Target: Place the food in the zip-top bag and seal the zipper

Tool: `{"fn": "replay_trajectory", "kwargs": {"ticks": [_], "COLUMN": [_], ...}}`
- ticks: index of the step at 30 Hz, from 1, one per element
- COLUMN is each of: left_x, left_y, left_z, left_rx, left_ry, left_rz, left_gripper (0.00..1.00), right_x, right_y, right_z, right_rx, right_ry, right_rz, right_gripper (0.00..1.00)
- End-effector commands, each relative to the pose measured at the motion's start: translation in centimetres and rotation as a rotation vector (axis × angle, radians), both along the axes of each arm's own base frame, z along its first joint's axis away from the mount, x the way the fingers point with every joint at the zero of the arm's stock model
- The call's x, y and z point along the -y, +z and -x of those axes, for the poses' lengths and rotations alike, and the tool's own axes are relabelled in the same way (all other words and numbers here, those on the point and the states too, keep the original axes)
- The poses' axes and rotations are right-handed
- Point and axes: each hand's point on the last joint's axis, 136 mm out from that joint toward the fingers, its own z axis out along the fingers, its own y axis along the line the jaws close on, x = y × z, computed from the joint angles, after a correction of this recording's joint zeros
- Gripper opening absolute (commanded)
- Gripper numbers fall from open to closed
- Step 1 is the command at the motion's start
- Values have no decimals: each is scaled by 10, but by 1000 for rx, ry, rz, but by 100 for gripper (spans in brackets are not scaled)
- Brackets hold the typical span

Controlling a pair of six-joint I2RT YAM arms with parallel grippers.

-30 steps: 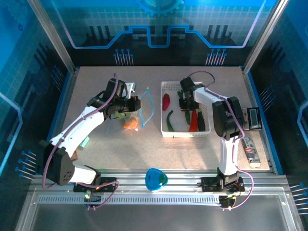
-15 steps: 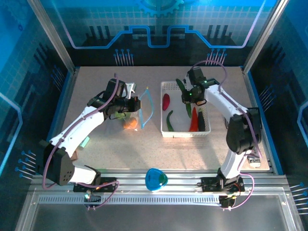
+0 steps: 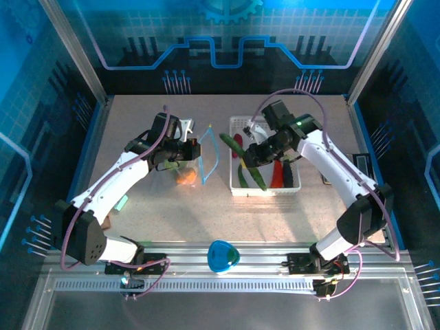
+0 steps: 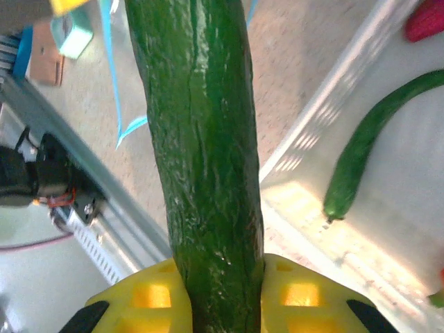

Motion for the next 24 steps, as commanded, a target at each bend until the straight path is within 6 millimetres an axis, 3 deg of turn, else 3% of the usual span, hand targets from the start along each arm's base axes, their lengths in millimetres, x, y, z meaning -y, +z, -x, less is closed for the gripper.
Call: {"fn": "replay_trajectory", "kwargs": {"ticks": [1, 8, 19, 24], "left_x": [1, 5, 22, 30], "left_y": [8, 7, 9, 8], "left_z": [2, 4, 7, 8], "left_rx": [40, 44, 53, 49], "left_ry": [-10, -18, -53, -72], "left_rz": [8, 26, 65, 74], "left_gripper": [0, 0, 0, 0], "right_x": [-4, -16, -37, -58], "right_y": [-12, -26, -42, -41], "right_z": [28, 25, -14, -35], "right_rx": [-110, -147, -164, -161], "right_ry": [87, 152, 129, 105], "right_rz": [78, 222, 302, 259], "right_gripper": [17, 18, 19, 21]}}
